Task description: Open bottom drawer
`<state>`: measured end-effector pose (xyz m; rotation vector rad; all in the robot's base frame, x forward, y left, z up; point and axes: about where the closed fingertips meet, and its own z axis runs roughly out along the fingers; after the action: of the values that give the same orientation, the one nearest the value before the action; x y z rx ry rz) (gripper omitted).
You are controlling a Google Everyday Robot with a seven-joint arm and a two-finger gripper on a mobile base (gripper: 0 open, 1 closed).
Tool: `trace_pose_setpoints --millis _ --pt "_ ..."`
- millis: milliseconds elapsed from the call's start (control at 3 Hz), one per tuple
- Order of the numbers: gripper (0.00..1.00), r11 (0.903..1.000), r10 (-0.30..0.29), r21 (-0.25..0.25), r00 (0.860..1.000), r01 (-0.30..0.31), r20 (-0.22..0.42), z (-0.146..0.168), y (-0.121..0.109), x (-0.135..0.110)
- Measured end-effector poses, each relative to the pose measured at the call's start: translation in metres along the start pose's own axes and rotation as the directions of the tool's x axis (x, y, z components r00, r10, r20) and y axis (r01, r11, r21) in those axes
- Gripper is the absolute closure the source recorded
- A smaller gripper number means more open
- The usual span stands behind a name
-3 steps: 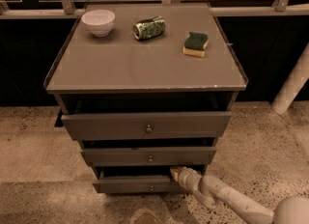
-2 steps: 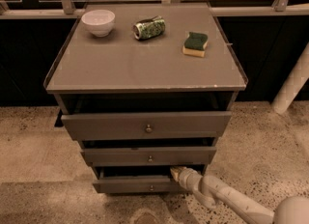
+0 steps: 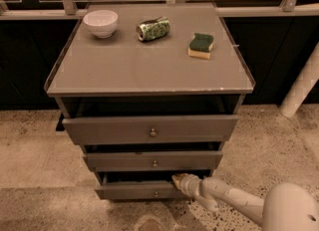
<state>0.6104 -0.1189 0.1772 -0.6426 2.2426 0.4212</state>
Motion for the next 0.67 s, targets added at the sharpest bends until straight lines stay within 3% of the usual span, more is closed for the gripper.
trace_pose_setpoints --millis 667 --pt "1.00 0.9995 0.016 -0.028 0.999 -0.016 -0.030 0.000 0.008 0.013"
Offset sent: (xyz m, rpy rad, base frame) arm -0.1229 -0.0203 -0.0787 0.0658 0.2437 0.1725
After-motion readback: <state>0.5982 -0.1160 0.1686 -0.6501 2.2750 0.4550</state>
